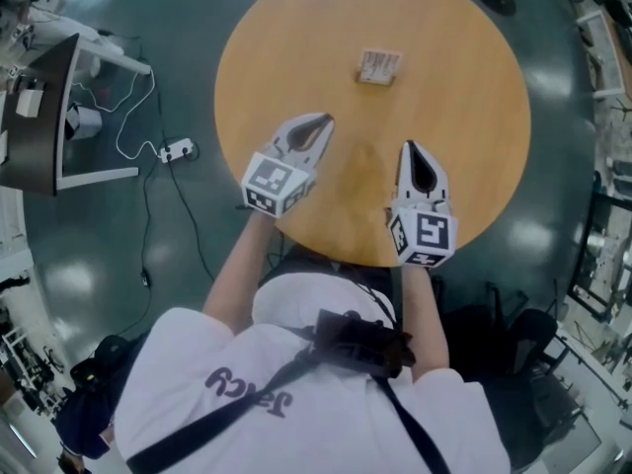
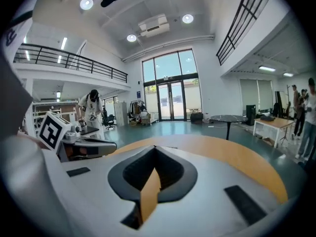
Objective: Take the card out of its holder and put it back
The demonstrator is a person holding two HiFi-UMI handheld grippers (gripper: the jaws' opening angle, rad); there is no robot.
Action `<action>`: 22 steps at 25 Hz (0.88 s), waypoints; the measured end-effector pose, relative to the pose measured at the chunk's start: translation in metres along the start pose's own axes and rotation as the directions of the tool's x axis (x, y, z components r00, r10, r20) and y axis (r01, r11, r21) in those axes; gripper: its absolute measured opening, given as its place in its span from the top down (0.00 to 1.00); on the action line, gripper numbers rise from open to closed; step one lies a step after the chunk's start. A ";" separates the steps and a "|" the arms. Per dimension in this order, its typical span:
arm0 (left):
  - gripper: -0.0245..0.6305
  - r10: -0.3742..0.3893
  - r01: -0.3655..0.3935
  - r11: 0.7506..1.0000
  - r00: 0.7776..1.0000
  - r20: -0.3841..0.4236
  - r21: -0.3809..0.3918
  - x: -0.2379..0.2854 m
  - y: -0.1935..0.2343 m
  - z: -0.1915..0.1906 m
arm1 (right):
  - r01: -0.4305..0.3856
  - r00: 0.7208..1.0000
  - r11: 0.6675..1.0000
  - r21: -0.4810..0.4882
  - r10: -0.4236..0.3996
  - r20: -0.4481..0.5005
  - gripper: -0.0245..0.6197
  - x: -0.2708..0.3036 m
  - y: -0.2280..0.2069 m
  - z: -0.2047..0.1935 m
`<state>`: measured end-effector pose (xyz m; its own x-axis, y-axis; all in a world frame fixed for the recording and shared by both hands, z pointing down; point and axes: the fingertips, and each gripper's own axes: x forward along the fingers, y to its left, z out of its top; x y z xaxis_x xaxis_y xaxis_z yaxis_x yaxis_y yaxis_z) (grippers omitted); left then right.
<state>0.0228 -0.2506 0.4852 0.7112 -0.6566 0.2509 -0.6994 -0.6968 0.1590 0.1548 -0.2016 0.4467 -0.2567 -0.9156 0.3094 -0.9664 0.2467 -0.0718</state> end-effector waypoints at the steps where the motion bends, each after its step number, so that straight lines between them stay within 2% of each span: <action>1: 0.94 0.010 -0.009 1.000 1.000 -0.005 0.008 0.003 0.007 0.000 | -0.030 1.000 0.999 0.013 0.030 -0.003 0.93 0.005 0.000 -0.002; 7: 0.94 0.025 -0.024 0.999 0.999 -0.042 0.032 0.022 0.044 -0.008 | -0.100 0.993 0.995 0.018 0.101 -0.062 0.93 0.022 0.001 -0.019; 13: 0.91 -0.020 0.029 0.995 0.996 -0.091 0.092 0.045 0.067 -0.011 | -0.108 0.990 0.994 0.022 0.110 -0.086 0.93 0.035 -0.008 -0.023; 16: 0.84 -0.045 0.058 0.992 0.992 -0.120 0.114 0.058 0.077 -0.012 | -0.111 0.989 0.994 0.024 0.113 -0.095 0.93 0.044 -0.013 -0.023; 19: 0.72 -0.076 0.095 0.986 0.988 -0.138 0.139 0.072 0.087 -0.013 | -0.112 0.988 0.993 0.029 0.115 -0.103 0.93 0.055 -0.018 -0.024; 22: 0.63 -0.102 0.138 0.973 0.975 -0.196 0.183 0.089 0.093 -0.023 | -0.116 0.986 0.993 0.033 0.119 -0.113 0.93 0.064 -0.024 -0.024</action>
<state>0.0194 -0.3667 0.5445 0.7510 -0.5128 0.4160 -0.5694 -0.8219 0.0150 0.1622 -0.2585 0.4914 -0.3675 -0.8380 0.4034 -0.9298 0.3409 -0.1389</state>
